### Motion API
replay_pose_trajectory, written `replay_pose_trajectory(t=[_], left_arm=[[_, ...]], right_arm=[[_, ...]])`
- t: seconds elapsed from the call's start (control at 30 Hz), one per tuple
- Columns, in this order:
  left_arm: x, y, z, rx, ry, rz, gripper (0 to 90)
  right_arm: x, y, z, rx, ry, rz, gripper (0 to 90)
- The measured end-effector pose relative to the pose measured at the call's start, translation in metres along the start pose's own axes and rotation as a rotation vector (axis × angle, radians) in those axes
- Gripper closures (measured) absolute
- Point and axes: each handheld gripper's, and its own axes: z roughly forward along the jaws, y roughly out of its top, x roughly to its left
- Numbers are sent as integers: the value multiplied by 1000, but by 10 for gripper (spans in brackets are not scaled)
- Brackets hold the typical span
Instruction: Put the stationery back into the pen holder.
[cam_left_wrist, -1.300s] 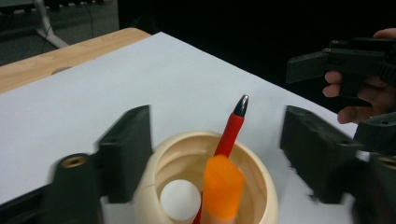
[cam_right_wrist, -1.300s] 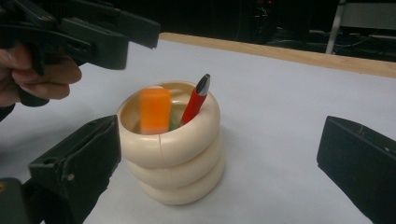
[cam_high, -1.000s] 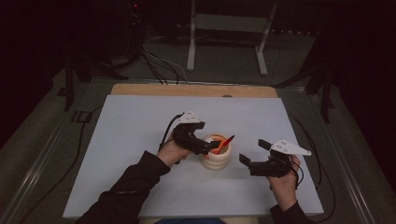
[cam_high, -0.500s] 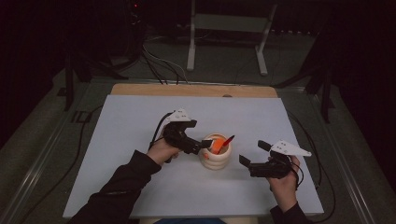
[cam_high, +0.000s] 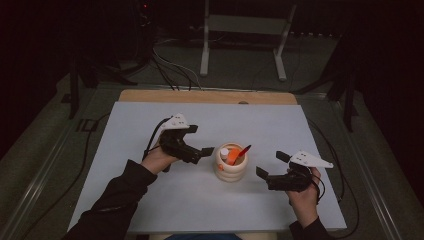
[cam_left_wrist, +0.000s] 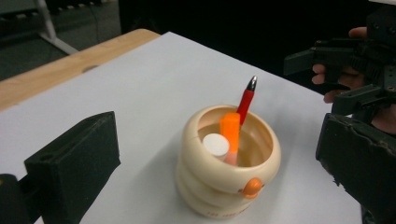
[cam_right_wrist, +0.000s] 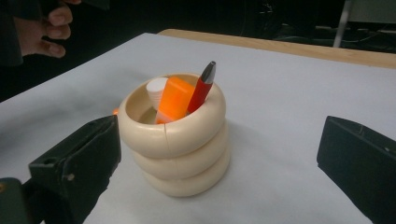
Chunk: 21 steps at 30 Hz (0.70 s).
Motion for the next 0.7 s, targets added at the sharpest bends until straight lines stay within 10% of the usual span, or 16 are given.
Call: replay_pose_trajectory(t=[0.7], left_arm=[[16, -37, -57, -28, 160, -25, 3]], right_arm=[[-5, -6, -1, 10, 4, -3, 0]])
